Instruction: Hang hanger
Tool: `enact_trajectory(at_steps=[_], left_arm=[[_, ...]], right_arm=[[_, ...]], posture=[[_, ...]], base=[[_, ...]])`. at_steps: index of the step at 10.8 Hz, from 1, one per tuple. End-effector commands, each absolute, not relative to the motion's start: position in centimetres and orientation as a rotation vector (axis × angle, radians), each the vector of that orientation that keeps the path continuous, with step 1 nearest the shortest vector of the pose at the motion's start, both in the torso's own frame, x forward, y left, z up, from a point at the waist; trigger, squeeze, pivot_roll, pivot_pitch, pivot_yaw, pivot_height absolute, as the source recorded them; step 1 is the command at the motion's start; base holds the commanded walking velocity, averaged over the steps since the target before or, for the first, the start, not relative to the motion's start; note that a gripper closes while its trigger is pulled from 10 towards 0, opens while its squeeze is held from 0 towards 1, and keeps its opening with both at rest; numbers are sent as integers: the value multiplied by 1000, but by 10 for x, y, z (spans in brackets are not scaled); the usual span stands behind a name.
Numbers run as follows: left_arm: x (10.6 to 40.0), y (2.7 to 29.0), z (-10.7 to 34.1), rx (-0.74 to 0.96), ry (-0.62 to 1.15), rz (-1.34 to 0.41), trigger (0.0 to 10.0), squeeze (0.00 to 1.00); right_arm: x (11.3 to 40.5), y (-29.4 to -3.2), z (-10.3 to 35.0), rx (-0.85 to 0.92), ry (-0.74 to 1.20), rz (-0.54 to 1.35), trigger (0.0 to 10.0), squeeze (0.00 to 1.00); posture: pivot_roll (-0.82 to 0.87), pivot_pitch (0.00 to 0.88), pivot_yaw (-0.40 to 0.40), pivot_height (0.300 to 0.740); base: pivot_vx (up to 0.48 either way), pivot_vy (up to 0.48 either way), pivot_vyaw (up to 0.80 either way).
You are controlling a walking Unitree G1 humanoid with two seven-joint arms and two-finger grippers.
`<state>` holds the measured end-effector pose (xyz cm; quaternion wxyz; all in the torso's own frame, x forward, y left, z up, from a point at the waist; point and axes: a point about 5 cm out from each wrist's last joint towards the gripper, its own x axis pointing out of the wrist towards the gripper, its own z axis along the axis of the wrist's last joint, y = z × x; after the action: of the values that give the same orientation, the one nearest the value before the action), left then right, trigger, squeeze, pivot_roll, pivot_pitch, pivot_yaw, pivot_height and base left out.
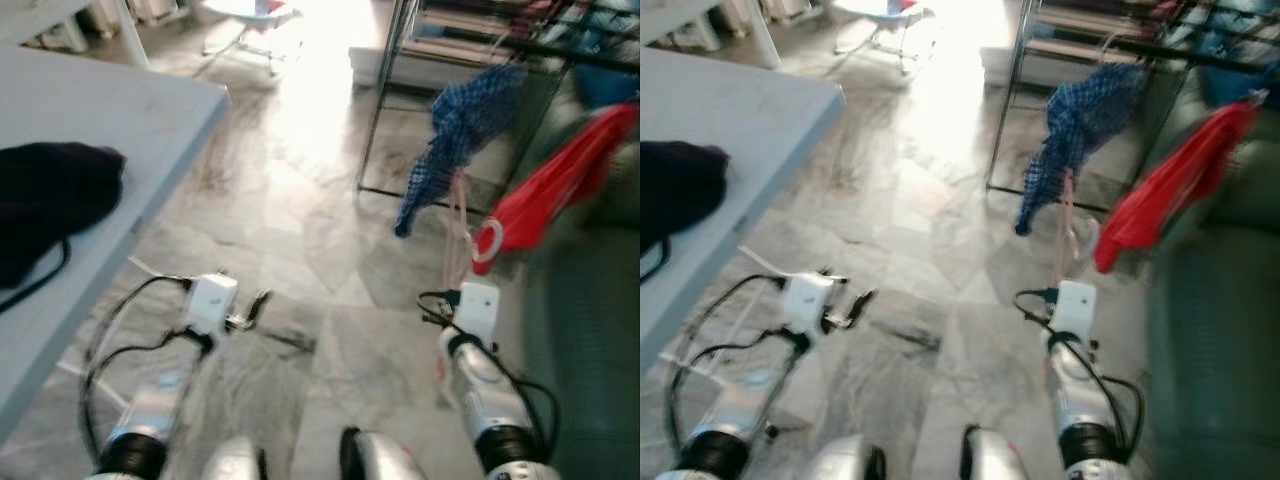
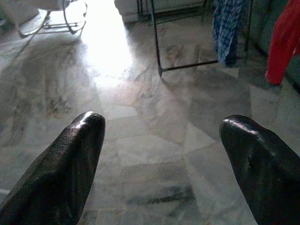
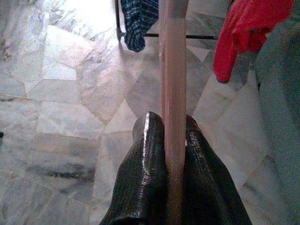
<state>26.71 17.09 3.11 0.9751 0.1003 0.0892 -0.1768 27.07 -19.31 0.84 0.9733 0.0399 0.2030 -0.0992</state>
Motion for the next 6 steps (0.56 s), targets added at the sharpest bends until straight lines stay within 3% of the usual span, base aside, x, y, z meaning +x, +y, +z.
enact_trajectory(at_steps=[1,4,6], left_arm=[[266,167,27,180,198,-354,10000,0],[265,153,26,179,194,-416,10000,0],[269,153,27,166,189,-395,10000,0]], right_arm=[[267,-199,9,69,392,-231,10000,0],[274,-217,16,38,367,-276,10000,0],[280,-210,20,20,360,-226,10000,0]], posture=[[-26,110,-3,740],[-42,105,-14,740],[-33,98,-29,740]], base=[[0,0,-431],[344,0,-429],[446,0,0]])
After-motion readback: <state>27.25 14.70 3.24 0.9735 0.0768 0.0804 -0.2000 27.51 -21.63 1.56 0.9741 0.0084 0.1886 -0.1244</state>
